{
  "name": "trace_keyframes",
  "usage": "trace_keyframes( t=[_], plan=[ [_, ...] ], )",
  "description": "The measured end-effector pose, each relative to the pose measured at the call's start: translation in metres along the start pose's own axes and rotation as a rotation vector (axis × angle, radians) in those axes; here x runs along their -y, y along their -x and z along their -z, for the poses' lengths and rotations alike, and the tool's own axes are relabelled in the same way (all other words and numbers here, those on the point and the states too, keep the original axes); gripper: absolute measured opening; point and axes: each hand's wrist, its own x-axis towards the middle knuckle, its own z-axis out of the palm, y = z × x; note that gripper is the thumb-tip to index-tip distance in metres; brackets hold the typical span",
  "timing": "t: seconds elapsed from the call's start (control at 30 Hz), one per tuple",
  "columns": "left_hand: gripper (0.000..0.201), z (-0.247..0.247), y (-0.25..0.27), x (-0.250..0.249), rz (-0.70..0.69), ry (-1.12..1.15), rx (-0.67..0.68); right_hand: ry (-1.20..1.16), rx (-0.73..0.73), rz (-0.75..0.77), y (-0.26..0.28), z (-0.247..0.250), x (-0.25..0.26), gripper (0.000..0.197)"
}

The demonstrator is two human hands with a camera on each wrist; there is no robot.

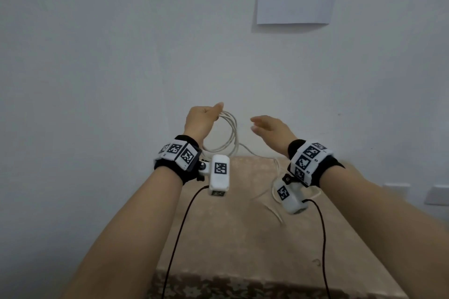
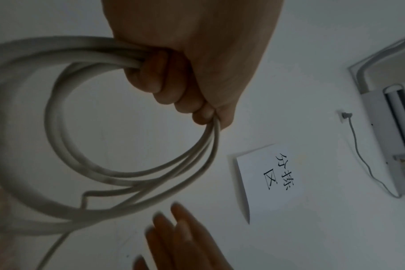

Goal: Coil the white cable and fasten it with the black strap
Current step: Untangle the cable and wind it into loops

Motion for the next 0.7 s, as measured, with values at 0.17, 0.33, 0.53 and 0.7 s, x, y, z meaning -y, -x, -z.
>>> trace_keyframes(
  t=[0.17,0.33,0.53,0.7],
  plan=[
    [0.045,-0.007,0.005,-0.012,0.045,-0.019,0.091,-0.271,0.196,0.084,0.007,-0.023,0.021,0.055],
    [0.046,-0.008,0.009,-0.016,0.093,0.081,0.189,-0.487,-0.016,-0.047,0.000,-0.033,0.013,0.021],
    [0.049,-0.007,0.008,-0.003,0.192,0.200,0.272,-0.963,0.033,-0.103,0.003,-0.021,0.002,0.024],
    [0.049,-0.007,0.011,0.013,0.228,0.223,0.430,-1.062,0.049,-0.157,0.003,-0.018,-0.004,0.034]
  ],
)
